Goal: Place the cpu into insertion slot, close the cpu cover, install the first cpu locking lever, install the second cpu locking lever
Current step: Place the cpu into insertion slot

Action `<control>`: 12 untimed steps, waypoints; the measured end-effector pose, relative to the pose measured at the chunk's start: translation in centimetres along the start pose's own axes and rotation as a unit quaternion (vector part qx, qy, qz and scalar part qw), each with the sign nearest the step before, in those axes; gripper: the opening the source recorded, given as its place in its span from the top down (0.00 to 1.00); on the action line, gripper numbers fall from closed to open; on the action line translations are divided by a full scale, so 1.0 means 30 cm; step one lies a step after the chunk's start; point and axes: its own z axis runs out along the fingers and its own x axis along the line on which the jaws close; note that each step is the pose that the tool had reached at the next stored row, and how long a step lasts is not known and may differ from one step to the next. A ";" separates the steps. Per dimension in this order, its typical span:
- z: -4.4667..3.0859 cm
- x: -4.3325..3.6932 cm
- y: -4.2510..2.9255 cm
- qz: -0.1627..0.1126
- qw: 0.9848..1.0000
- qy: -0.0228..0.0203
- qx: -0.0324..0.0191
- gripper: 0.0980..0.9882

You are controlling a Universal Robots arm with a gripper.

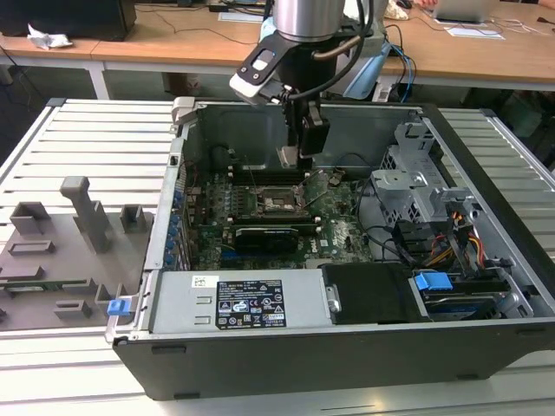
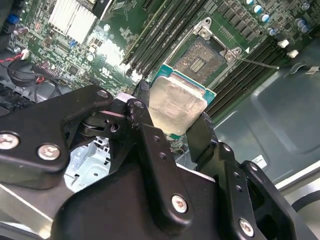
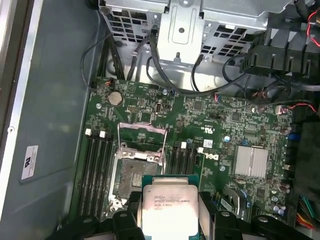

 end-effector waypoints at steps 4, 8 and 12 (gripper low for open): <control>0.006 0.000 -0.001 0.005 1.000 -0.001 0.000 0.51; 0.013 0.000 -0.004 0.020 1.000 -0.002 0.000 0.51; 0.023 0.001 -0.005 0.040 0.999 -0.003 0.000 0.51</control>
